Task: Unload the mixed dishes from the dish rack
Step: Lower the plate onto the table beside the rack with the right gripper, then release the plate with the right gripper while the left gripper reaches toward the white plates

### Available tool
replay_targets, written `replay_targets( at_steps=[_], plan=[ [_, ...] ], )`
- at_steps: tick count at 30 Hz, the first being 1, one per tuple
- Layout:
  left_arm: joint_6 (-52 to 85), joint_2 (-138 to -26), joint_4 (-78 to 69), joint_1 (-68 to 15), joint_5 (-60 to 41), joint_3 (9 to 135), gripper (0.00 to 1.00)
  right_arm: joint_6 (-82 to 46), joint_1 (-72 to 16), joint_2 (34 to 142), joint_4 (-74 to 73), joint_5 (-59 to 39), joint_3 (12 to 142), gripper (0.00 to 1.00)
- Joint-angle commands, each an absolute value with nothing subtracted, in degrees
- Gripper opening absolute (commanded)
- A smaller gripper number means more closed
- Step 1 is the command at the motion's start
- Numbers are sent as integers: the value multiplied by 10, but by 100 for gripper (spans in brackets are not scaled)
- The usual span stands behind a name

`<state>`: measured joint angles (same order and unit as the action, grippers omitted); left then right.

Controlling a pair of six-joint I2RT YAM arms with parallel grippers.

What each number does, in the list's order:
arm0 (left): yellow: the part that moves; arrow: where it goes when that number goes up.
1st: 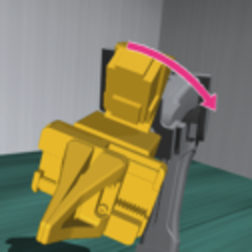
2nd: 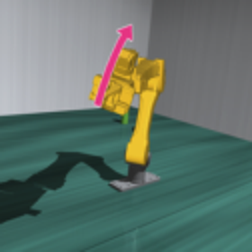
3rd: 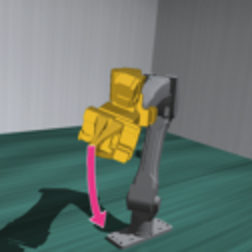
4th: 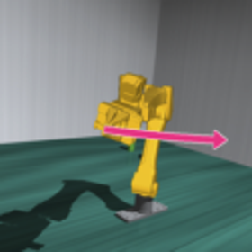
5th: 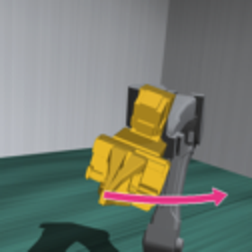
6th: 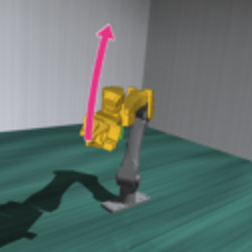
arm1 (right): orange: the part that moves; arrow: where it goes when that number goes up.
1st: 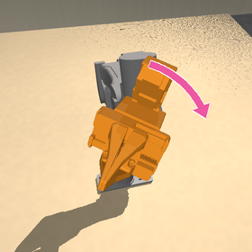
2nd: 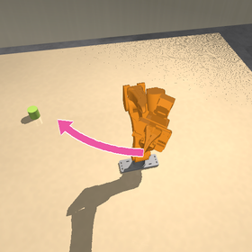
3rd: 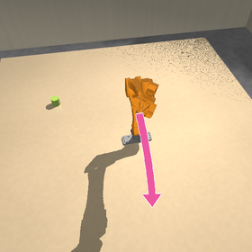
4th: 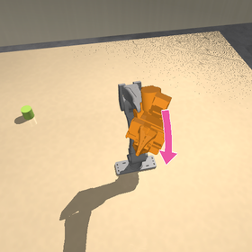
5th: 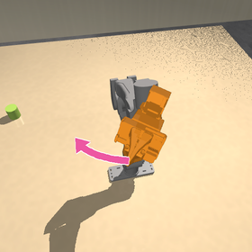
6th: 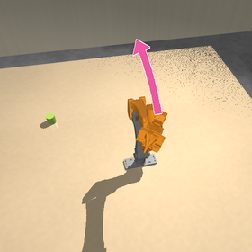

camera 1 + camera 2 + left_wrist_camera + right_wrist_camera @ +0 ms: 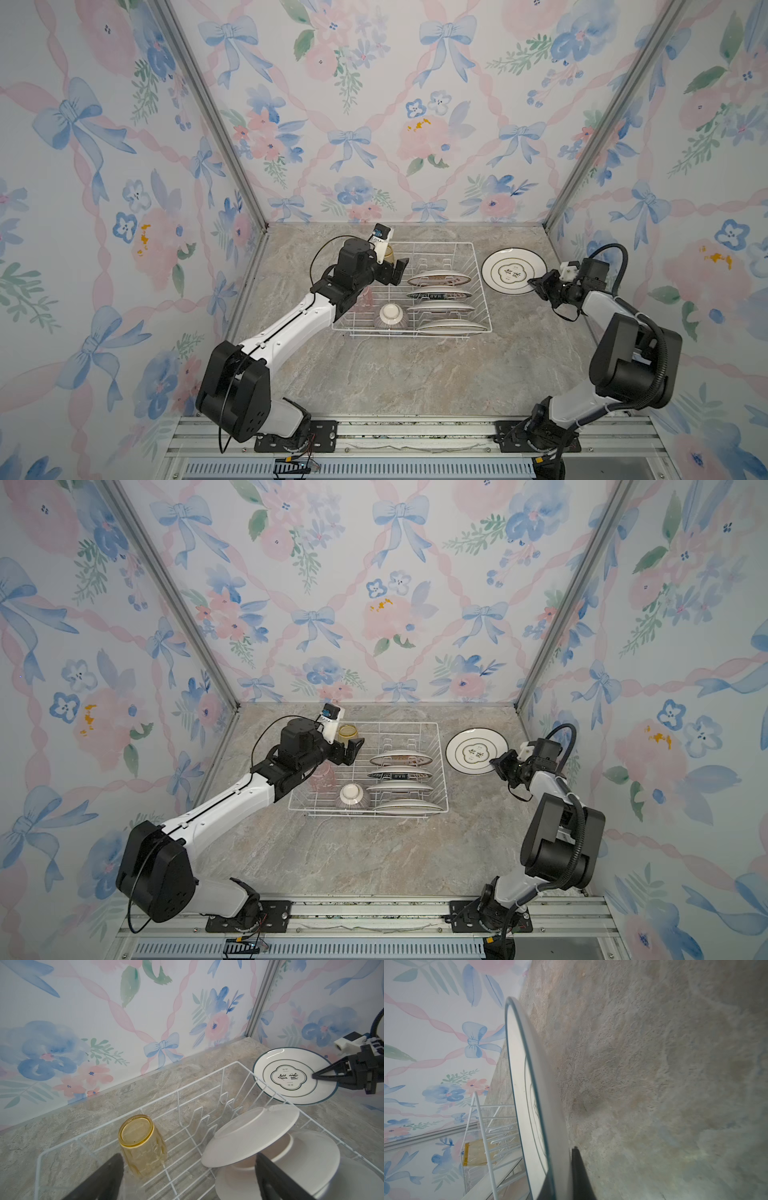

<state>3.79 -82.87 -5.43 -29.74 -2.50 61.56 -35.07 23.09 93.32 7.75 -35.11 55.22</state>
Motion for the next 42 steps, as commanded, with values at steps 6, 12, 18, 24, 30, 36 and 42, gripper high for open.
replay_targets(
  at_steps=[6,12,18,24,30,36,42],
  plan=[
    [83,-875,30,-242,20,659,98,-328,228,992,48,-366,547,0],
    [87,-876,30,-240,6,656,98,-307,227,1034,67,-362,562,0],
    [85,-888,32,-240,-6,669,98,-282,228,1051,97,-351,563,21],
    [81,-895,36,-240,-18,677,98,-275,234,1050,103,-336,556,26],
    [78,-899,43,-239,-21,680,98,-259,237,1040,134,-309,559,42],
    [65,-904,51,-240,-36,685,98,-248,243,1018,156,-289,555,49],
    [17,-912,65,-253,-54,698,98,-231,256,967,196,-260,543,57]
  ],
)
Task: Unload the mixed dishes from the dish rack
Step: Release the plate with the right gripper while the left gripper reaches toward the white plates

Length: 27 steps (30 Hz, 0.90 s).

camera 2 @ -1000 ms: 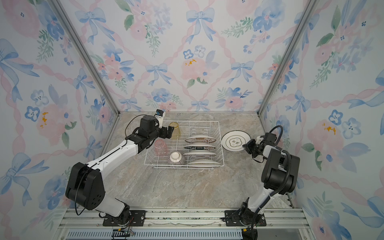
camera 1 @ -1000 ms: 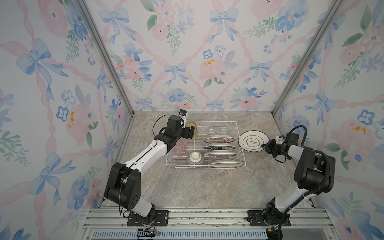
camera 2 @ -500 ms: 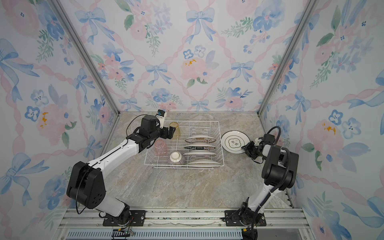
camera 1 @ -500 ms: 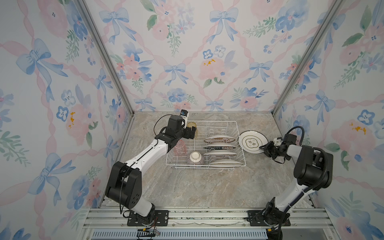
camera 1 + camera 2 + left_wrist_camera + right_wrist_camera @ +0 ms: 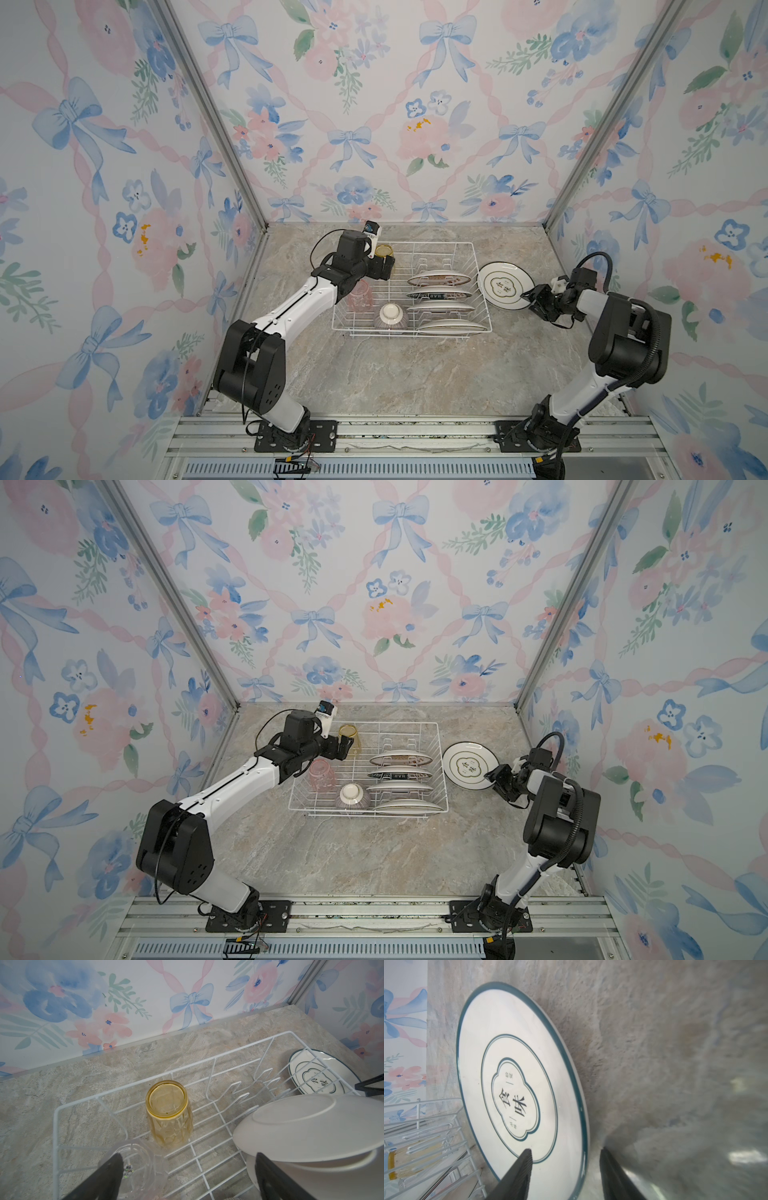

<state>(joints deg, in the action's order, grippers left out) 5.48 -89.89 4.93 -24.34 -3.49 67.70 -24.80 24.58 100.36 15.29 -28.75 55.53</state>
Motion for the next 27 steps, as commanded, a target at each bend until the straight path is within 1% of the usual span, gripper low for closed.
replay_targets(
  at_steps=[1,4,8,12,19,24,27],
  plan=[
    [7,-913,68,-257,-56,701,98,-232,260,954,199,-258,539,57],
    [-41,-914,73,-279,-55,708,98,-229,267,894,213,-248,527,58],
    [-126,-913,77,-325,-9,708,97,-224,264,807,241,-242,529,58],
    [-179,-919,78,-356,20,711,91,-229,235,740,257,-236,547,58],
    [-233,-948,78,-400,61,744,86,-238,174,696,267,-222,582,58],
    [-241,-967,81,-404,37,766,81,-246,156,682,259,-227,586,58],
    [-247,-983,99,-407,22,786,76,-248,156,675,257,-232,585,58]
  ],
)
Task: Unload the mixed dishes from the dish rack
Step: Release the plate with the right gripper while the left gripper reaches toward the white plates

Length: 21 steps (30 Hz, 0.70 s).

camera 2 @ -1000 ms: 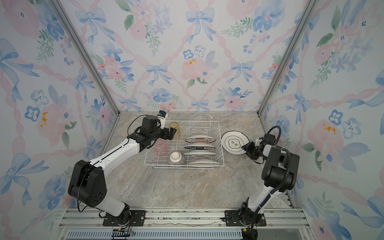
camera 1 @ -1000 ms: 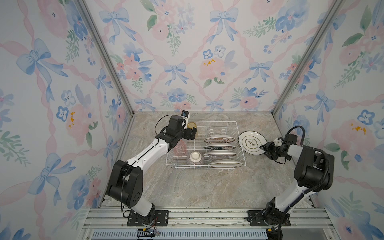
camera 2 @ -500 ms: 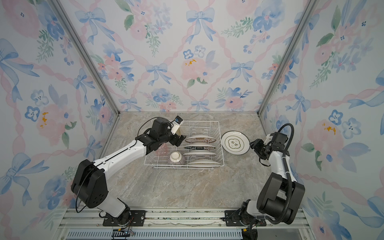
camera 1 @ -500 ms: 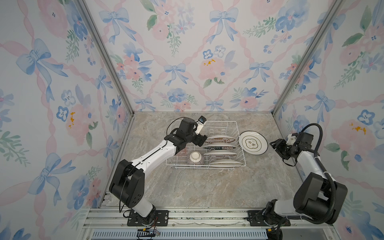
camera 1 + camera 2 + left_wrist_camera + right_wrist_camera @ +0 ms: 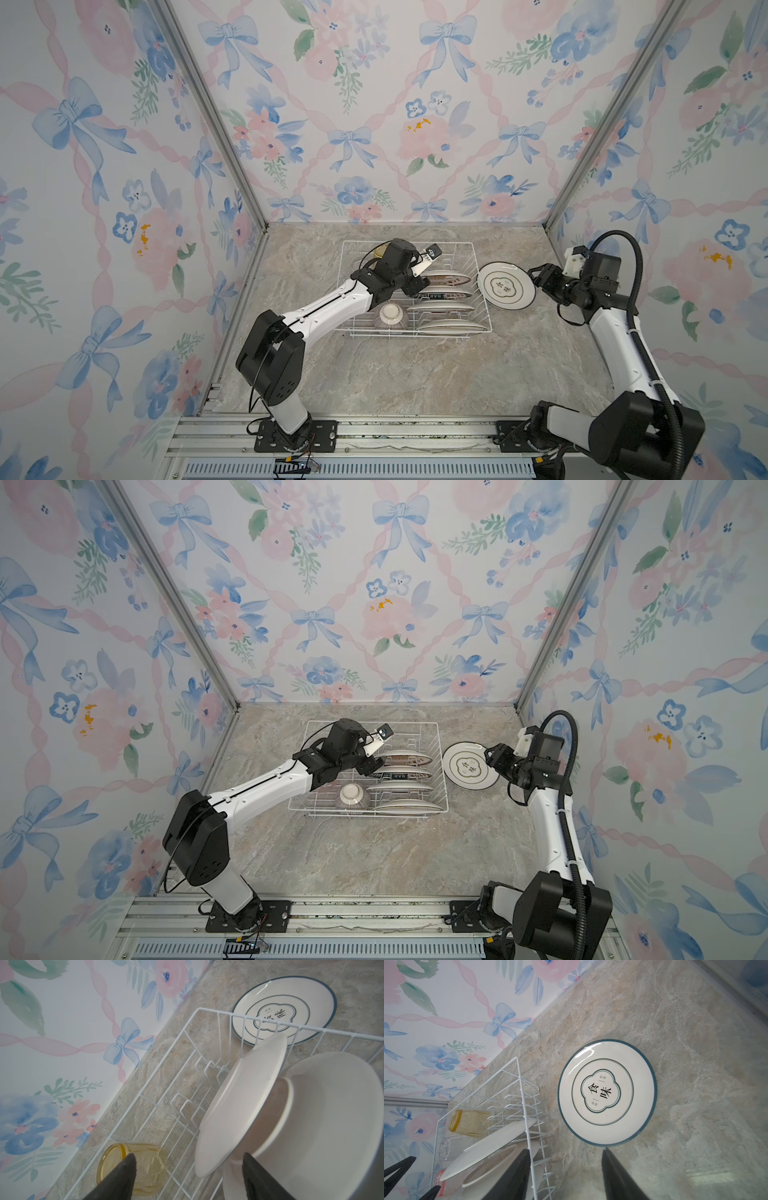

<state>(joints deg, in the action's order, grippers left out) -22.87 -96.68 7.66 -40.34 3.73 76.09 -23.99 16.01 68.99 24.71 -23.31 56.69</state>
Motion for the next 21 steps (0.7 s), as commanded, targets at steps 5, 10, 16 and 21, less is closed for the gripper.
replay_targets(
  at_steps=[5,10,16,21],
  plan=[
    [-267,-1010,111,-416,16,807,71,-251,156,660,251,-239,583,58],
    [-281,-1037,136,-420,8,839,71,-254,156,653,247,-242,584,58],
    [-291,-1049,144,-428,20,854,72,-260,155,651,233,-250,578,59],
    [-306,-1076,146,-431,45,876,65,-261,155,653,224,-256,574,59]
  ],
)
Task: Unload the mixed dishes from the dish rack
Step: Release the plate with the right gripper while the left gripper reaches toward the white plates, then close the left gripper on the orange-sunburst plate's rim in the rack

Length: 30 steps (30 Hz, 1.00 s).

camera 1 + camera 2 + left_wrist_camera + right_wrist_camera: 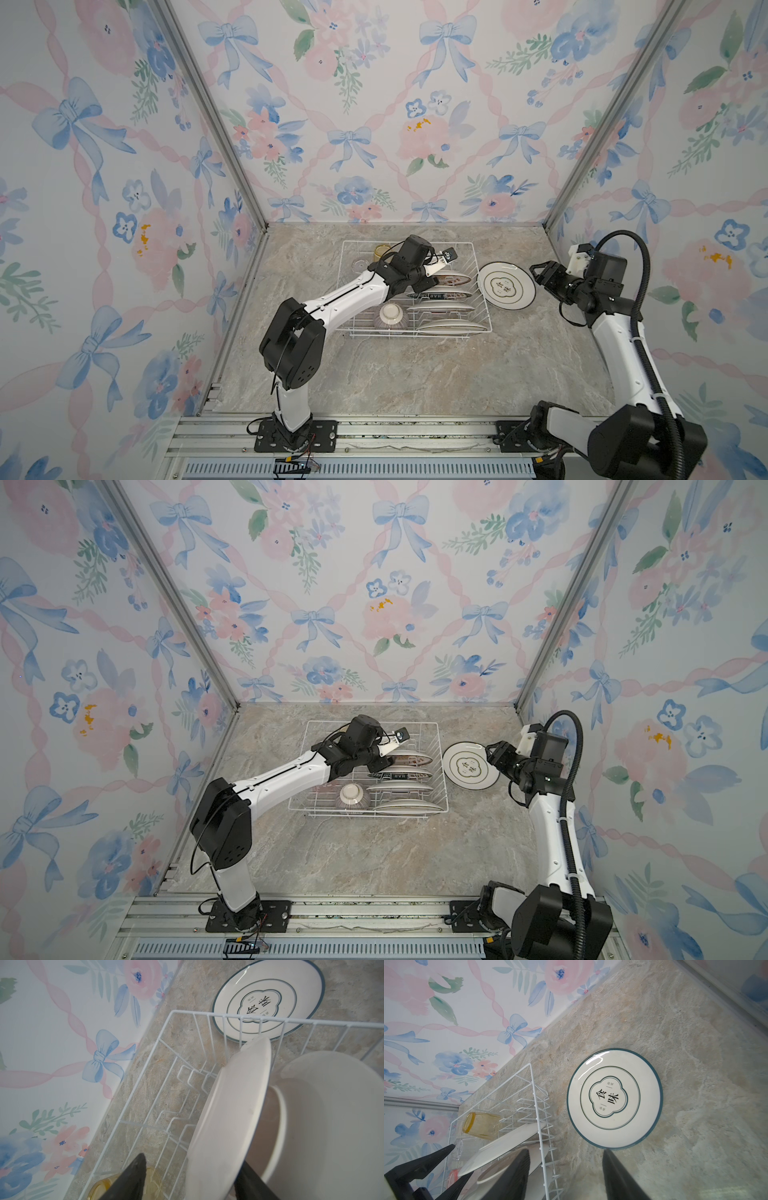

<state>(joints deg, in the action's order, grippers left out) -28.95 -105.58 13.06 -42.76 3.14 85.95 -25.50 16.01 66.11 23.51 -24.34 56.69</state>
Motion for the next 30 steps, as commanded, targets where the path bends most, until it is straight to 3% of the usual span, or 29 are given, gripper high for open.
replay_targets(
  at_steps=[1,3,6,9,14,22,30],
  plan=[
    [-310,-1082,146,-432,46,879,65,-262,155,652,221,-257,572,59],
    [-314,-1091,146,-433,50,886,62,-263,155,652,218,-256,568,59],
    [-335,-1103,146,-433,60,895,46,-262,156,654,217,-257,569,59],
    [-343,-1113,147,-433,67,905,47,-262,156,655,213,-259,569,59],
    [-346,-1125,147,-433,71,915,37,-262,156,658,206,-263,568,58],
    [-352,-1152,145,-434,99,942,0,-263,156,664,191,-273,562,58],
    [-352,-1157,145,-432,110,965,0,-263,152,671,182,-281,561,57]
  ],
)
